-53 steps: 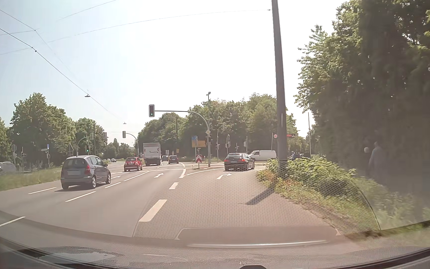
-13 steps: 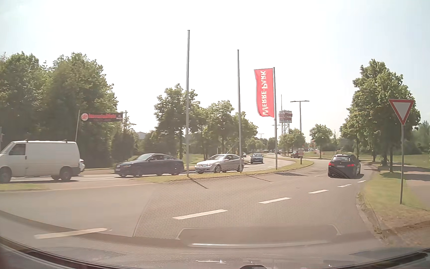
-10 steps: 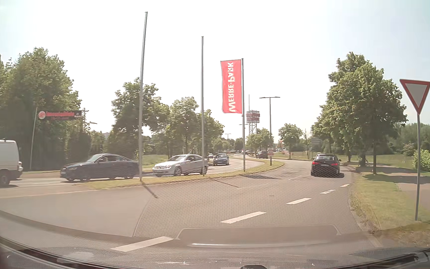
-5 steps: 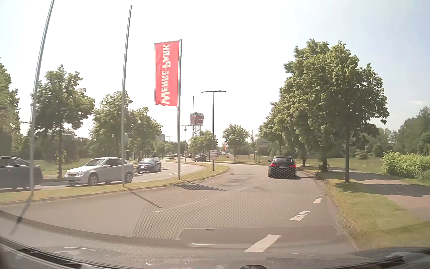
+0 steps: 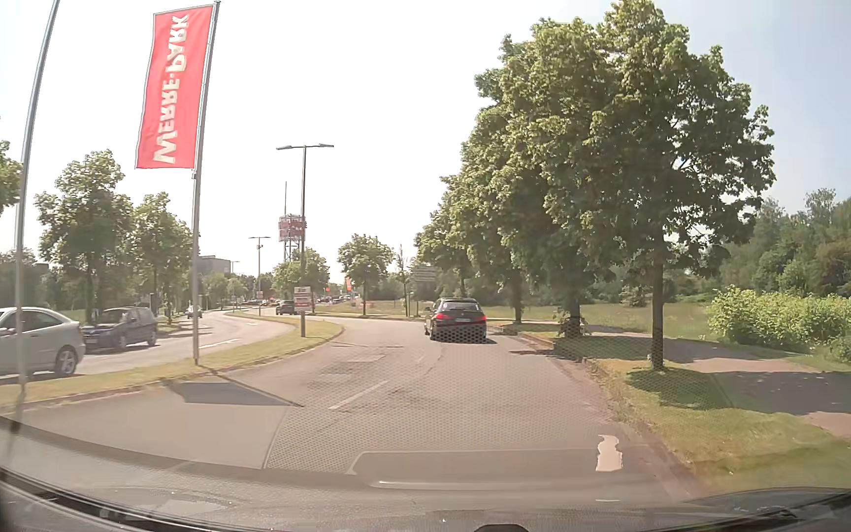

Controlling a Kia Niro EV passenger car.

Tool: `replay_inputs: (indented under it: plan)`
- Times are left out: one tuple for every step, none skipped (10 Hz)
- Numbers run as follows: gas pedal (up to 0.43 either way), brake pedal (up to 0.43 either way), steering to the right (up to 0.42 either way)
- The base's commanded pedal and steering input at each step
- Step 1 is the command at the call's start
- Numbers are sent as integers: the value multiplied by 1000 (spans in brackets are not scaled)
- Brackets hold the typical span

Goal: Follow the waypoints while adhering to traffic rules and regulations

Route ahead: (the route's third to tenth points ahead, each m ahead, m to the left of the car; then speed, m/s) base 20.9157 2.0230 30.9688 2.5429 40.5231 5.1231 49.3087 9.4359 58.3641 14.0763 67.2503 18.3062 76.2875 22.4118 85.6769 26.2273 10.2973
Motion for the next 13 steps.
replay_inputs:
  plan:
    - [287,0,73]
    - [287,0,53]
    - [287,0,37]
    - [280,0,25]
    - [268,0,9]
    - [268,0,-1]
    - [260,0,-9]
    - [248,0,-18]
    - [240,0,-30]
    - [209,0,-40]
    - [209,0,-52]
    - [209,0,-64]
    - [209,0,-69]
